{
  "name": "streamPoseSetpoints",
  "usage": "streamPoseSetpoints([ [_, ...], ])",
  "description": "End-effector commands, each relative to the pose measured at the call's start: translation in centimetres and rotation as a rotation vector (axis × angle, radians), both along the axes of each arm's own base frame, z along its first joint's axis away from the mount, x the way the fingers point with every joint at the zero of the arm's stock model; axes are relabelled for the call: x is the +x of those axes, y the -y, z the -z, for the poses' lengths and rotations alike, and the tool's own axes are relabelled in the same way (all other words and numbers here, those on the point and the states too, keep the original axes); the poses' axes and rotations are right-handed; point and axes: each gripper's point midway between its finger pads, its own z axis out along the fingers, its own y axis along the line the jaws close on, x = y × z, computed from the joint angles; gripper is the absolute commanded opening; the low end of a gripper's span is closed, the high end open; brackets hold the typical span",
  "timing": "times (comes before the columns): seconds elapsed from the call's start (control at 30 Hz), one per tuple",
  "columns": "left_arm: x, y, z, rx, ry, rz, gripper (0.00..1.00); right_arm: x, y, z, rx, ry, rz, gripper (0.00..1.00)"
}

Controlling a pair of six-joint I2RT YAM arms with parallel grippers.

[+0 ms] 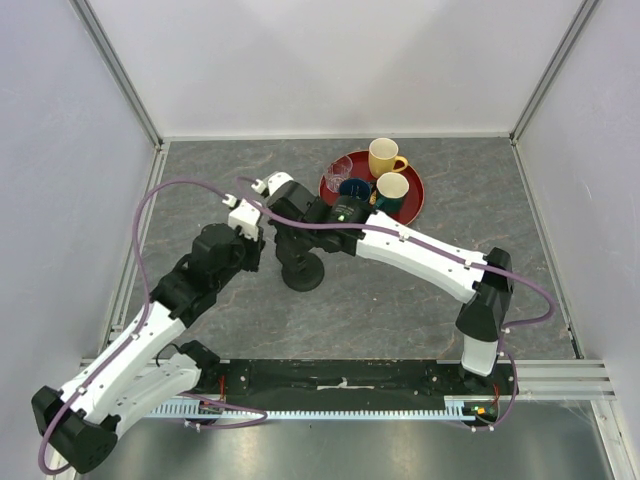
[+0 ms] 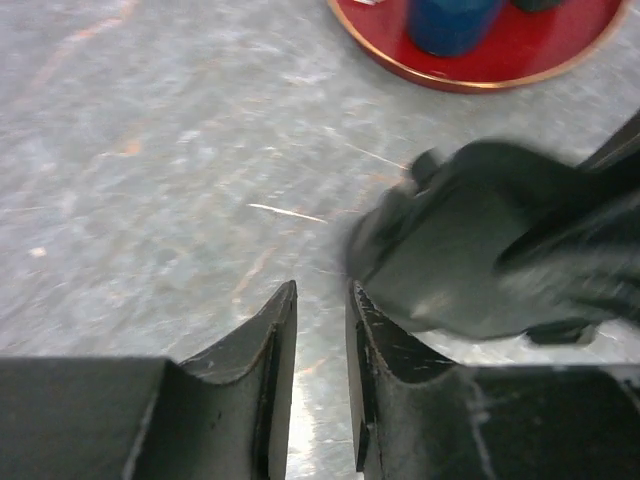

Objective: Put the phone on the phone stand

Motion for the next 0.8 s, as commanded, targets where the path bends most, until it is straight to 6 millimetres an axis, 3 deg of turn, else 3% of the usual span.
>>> streamPoseSetpoints([
  [0.0, 0.9, -4.9, -5.6, 0.05, 0.175, -0.209, 0.34, 4.7, 11.6, 4.1, -0.447, 0.04, 0.2, 0.0],
  [0.2, 0.6, -7.2, -6.7, 0.05, 0.22, -0.329, 0.42, 4.6, 11.5, 4.0, -0.424, 0.028, 0.187, 0.0],
  [0.37, 0.4, -6.6, -7.2, 0.012, 0.242, -0.294, 0.45, 4.4, 11.5, 3.2, -0.368, 0.022, 0.194, 0.0],
  [0.47, 0.5, -5.9, -6.7, 0.01, 0.227, -0.261, 0.45, 4.2, 11.6, 2.2, -0.331, 0.021, 0.202, 0.12],
  [0.5, 0.6, -5.6, -6.7, 0.007, 0.226, -0.251, 0.45, 4.1, 11.6, 2.1, -0.32, 0.013, 0.197, 0.23],
  [0.57, 0.5, -5.1, -6.5, 0.002, 0.217, -0.224, 0.45, 4.0, 11.9, 1.5, -0.297, 0.014, 0.199, 0.3],
  [0.6, 0.6, -5.0, -6.5, 0.002, 0.214, -0.218, 0.45, 3.9, 11.9, 1.2, -0.283, 0.011, 0.197, 0.38],
  [0.77, 0.5, -4.3, -6.4, -0.013, 0.213, -0.182, 0.45, 3.8, 12.9, -0.2, -0.23, 0.014, 0.198, 0.52],
])
